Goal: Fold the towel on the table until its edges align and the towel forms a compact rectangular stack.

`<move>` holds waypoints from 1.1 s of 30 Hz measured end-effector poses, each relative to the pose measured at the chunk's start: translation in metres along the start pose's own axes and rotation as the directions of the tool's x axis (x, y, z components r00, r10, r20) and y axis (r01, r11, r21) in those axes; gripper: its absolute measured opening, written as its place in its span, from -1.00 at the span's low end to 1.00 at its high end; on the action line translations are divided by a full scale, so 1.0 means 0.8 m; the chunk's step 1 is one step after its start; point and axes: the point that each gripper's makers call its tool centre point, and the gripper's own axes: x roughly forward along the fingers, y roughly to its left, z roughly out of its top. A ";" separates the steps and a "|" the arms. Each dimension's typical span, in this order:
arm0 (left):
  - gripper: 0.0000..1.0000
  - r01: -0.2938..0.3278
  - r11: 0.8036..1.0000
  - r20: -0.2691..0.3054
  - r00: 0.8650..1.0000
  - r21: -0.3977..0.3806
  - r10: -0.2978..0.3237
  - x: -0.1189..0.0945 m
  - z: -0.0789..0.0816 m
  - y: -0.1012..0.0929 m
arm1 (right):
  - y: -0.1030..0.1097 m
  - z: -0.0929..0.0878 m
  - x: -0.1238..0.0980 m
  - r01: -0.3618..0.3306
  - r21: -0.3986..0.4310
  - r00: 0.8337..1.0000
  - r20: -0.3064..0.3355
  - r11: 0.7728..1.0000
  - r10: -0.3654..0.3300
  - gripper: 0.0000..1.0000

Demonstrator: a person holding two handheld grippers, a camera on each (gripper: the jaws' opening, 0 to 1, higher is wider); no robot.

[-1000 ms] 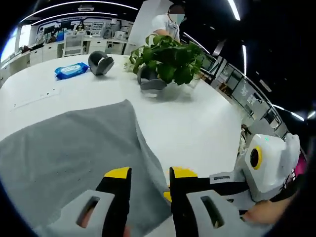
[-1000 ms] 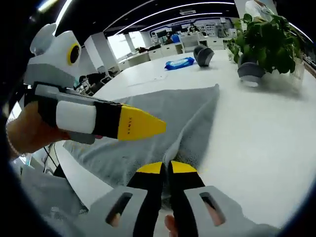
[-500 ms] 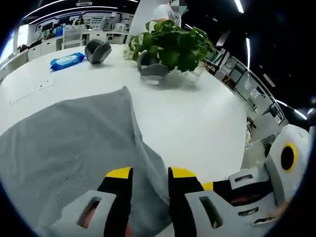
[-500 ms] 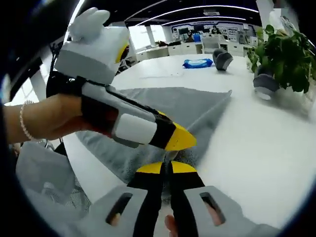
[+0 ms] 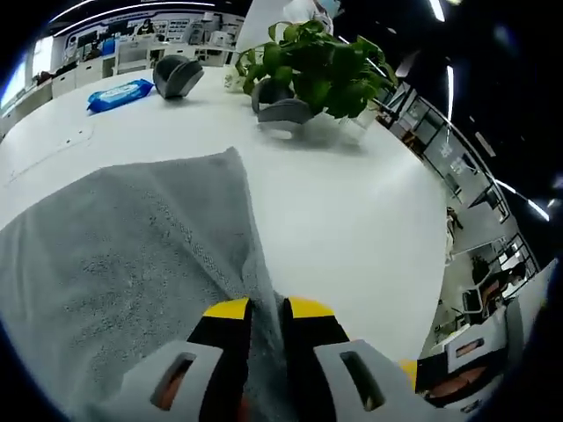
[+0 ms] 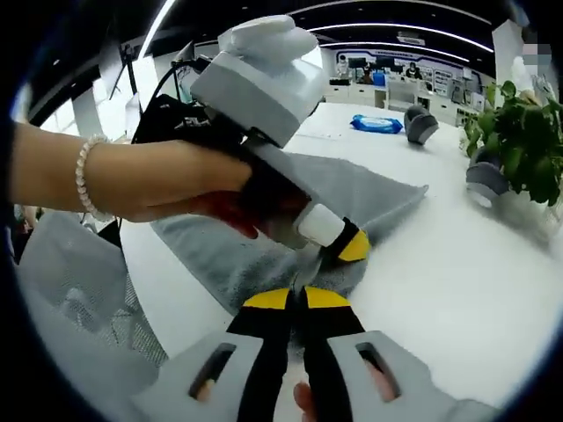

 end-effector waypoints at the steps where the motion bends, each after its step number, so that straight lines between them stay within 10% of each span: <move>1: -0.80 0.001 1.000 0.001 1.000 -0.002 -0.001 0.000 0.001 0.000 | 0.000 0.001 -0.001 -0.002 0.002 1.000 0.004 1.000 0.002 -0.97; 17: -0.89 0.007 0.999 0.000 1.000 -0.031 -0.007 0.020 0.013 0.011 | 0.026 0.023 -0.017 -0.020 -0.148 1.000 0.018 0.989 0.023 -0.97; 33: -0.90 -0.038 0.999 -0.028 0.999 -0.022 0.037 0.052 0.019 0.032 | 0.037 0.028 -0.031 -0.059 -0.111 0.998 0.027 0.992 0.062 -0.97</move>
